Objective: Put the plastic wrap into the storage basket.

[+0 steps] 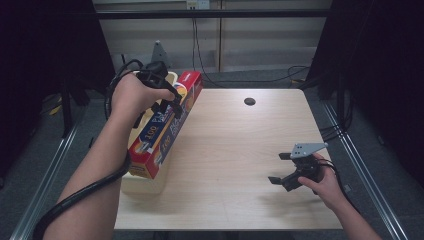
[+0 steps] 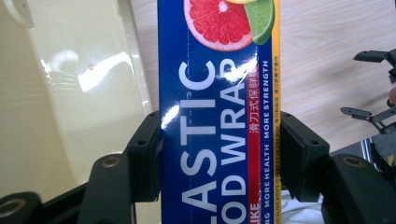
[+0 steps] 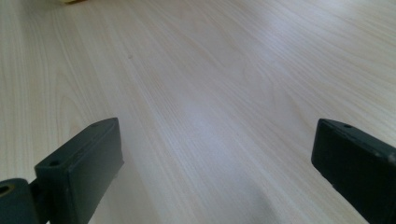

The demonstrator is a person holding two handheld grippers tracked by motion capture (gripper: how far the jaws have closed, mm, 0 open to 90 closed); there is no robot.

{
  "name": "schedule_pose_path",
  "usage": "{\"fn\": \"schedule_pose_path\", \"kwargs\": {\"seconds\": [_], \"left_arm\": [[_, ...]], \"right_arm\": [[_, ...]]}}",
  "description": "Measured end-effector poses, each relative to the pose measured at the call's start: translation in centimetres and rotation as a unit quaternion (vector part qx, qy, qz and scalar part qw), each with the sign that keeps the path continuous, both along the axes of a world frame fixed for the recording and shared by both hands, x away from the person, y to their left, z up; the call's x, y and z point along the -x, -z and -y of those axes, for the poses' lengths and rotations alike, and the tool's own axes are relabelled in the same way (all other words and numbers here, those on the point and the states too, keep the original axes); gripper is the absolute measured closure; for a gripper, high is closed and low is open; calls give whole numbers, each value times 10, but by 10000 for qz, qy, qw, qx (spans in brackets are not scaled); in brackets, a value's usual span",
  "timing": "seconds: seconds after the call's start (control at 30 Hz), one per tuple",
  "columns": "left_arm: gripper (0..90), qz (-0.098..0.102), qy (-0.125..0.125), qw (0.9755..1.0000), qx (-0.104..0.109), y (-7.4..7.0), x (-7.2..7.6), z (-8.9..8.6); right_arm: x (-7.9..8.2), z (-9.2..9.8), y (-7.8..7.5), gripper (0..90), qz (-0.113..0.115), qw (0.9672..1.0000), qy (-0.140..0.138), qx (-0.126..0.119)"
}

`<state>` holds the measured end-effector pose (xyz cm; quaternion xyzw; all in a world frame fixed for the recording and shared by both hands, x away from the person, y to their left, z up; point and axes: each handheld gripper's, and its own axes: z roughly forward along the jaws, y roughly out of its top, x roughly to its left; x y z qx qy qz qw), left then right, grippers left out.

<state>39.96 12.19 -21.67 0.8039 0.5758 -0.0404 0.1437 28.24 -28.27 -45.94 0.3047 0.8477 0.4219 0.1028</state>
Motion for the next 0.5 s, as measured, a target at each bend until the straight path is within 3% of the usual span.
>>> {"fn": "schedule_pose_path", "kwargs": {"seconds": [0.5], "left_arm": [[413,68,-208,9998,-33,-9,3,-23]], "right_arm": [[0,-2,1,20,18,10000,-25,11]]}}
